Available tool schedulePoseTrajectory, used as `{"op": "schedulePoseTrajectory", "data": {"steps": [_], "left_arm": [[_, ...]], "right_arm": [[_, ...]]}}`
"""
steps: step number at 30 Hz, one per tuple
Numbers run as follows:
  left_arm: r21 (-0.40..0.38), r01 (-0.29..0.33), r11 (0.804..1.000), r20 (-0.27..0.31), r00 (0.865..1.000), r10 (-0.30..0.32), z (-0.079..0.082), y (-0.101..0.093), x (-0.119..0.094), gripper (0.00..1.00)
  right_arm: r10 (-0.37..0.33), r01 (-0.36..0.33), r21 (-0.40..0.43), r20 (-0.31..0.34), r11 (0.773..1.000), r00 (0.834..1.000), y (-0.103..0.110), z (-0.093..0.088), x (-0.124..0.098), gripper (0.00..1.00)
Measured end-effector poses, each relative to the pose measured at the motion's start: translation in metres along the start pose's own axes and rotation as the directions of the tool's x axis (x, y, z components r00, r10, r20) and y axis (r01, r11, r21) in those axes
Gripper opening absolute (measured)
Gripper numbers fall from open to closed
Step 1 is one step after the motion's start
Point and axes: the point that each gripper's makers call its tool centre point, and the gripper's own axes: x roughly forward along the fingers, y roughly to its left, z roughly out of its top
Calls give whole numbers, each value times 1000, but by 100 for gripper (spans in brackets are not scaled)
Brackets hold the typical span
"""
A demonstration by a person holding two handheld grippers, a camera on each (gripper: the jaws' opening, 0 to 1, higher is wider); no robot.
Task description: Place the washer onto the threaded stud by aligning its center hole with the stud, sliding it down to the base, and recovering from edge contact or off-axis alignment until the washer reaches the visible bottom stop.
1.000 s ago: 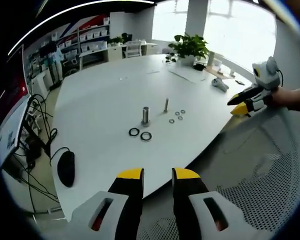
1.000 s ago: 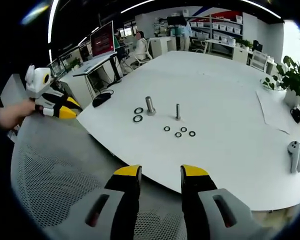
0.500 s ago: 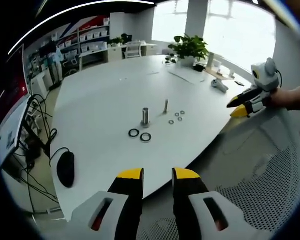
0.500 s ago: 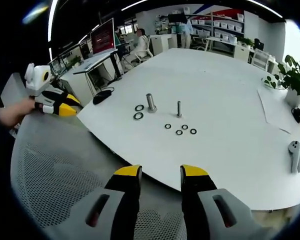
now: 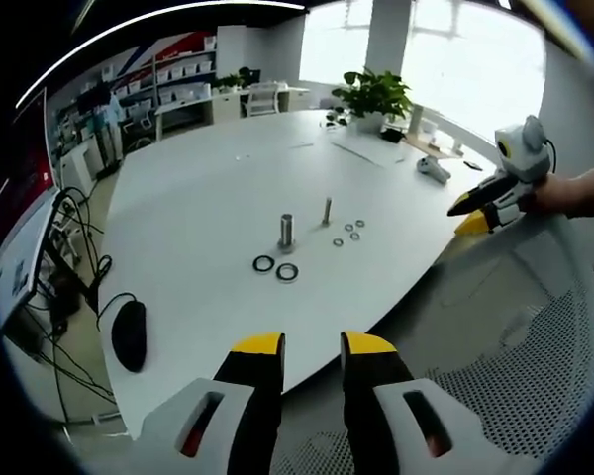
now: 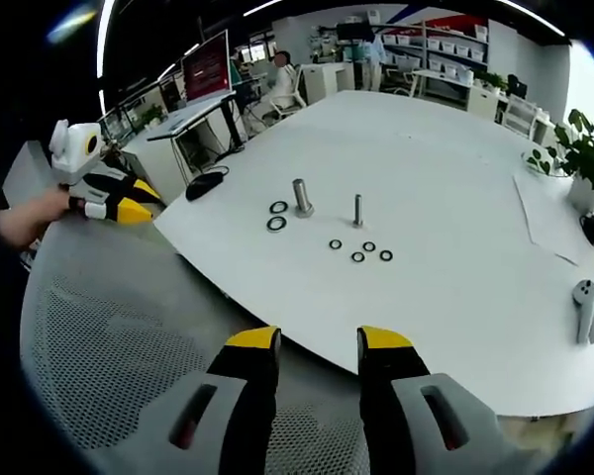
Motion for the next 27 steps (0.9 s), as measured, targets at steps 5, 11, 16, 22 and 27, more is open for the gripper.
{"op": "schedulePoseTrajectory", "data": {"steps": [5,11,16,22,27], "left_arm": [[9,-2,1000,-5,1000,2,0,0,0,20],[3,4,1000,-21,1000,-4,-3,-1,0,20],[-18,-7,1000,-33,999,6,-7,4,2,20],[0,4,1000,-41,999,-4,-9,2,2,20],[-1,8,1000,-41,999,-8,-9,1,2,20]], "right_arm": [[-1,1,7,8,1000,1000,0,1,0,34],[-3,3,10,7,1000,1000,0,1,0,34],[-8,8,13,14,1000,1000,0,2,0,34],[-11,11,14,8,1000,1000,0,2,-1,34],[-12,12,15,6,1000,1000,0,1,-2,34]]}}
